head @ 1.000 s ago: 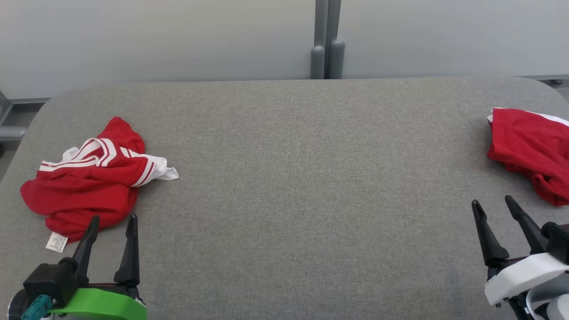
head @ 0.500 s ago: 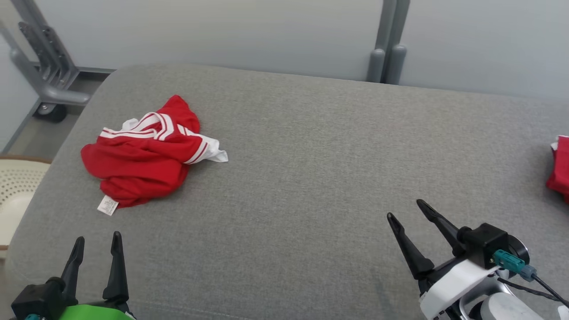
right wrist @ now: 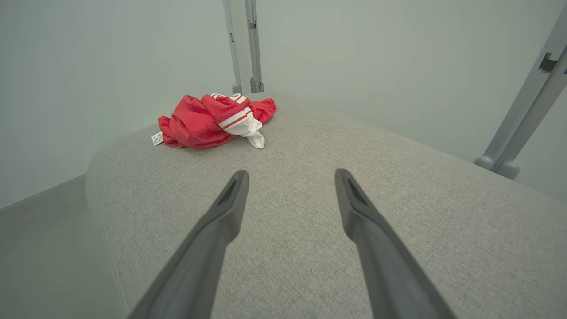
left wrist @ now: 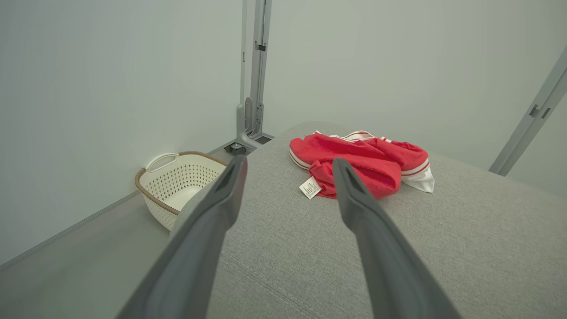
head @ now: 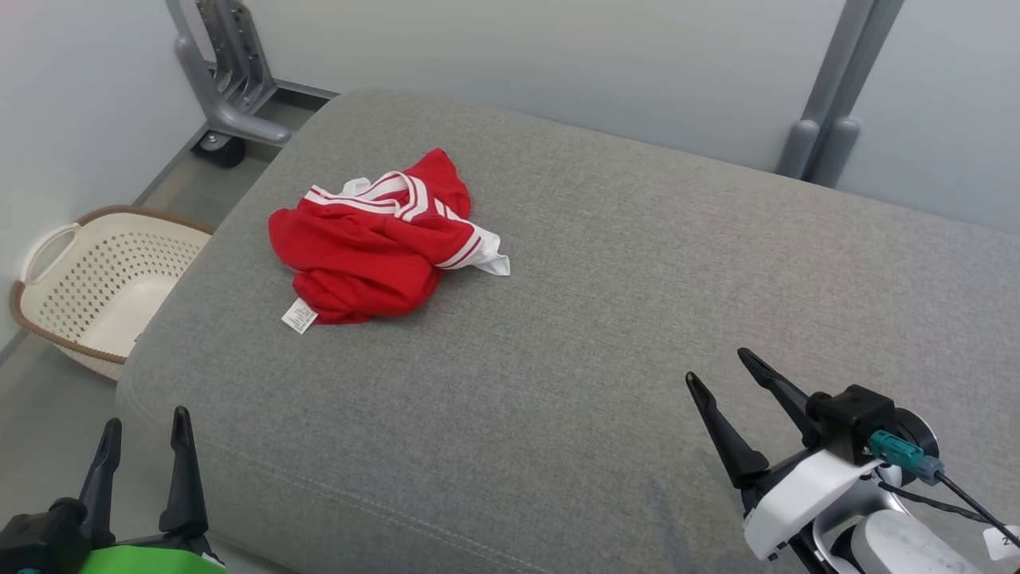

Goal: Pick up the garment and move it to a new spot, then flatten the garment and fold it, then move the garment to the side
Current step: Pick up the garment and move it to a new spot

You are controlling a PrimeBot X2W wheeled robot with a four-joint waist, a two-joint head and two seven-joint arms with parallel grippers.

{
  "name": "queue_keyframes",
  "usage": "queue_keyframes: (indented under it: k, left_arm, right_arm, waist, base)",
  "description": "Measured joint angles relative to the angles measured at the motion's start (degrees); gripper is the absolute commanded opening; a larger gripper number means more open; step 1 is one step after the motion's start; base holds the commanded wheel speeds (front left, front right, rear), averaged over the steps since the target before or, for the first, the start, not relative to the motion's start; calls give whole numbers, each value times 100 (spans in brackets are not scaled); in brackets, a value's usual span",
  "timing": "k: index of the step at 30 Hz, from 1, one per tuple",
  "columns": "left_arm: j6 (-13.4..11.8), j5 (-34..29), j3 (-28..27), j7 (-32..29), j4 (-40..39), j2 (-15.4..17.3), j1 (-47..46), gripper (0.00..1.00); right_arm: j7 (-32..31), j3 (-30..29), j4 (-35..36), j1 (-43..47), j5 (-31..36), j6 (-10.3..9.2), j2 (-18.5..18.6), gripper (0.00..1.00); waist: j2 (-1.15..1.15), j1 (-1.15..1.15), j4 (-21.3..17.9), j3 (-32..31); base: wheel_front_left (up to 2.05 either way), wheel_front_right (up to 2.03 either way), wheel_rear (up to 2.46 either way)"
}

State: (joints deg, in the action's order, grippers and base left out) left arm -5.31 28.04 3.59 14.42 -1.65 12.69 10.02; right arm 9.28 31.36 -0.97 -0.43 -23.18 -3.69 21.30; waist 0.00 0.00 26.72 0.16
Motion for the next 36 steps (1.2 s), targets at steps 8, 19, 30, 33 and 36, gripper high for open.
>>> queue_keyframes:
  k: [8, 19, 30, 33, 36]
  left_arm:
    - [1, -7, -52, 0, -62, 0, 84, 100]
    - [311, 2, -5, -63, 3, 210, 52, 100]
    - [1020, 553, -350, -1621, -52, 1746, -1028, 100]
    - [1042, 893, -570, -2161, 2, 2105, -1362, 100]
    - [1069, 1323, -748, -2685, 136, 2360, -1602, 100]
  right_arm:
    - [-25, 8, -71, -35, 0, -46, -111, 100]
    - [-23, -110, -166, -24, 0, -105, -118, 100]
    - [57, -156, -147, -27, 7, -196, -244, 100]
    - [86, -155, -148, -38, 7, -196, -324, 100]
    - [142, -152, -152, -124, 16, -197, -379, 100]
  waist:
    - [0, 0, 259, -20]
    - [0, 0, 255, 45]
    - [0, 0, 63, 221]
    - [0, 1, -67, 298]
    - [0, 0, -219, 396]
  base:
    - [0, 0, 0]
    - [0, 0, 0]
    - [0, 0, 0]
    - [0, 0, 0]
    - [0, 0, 0]
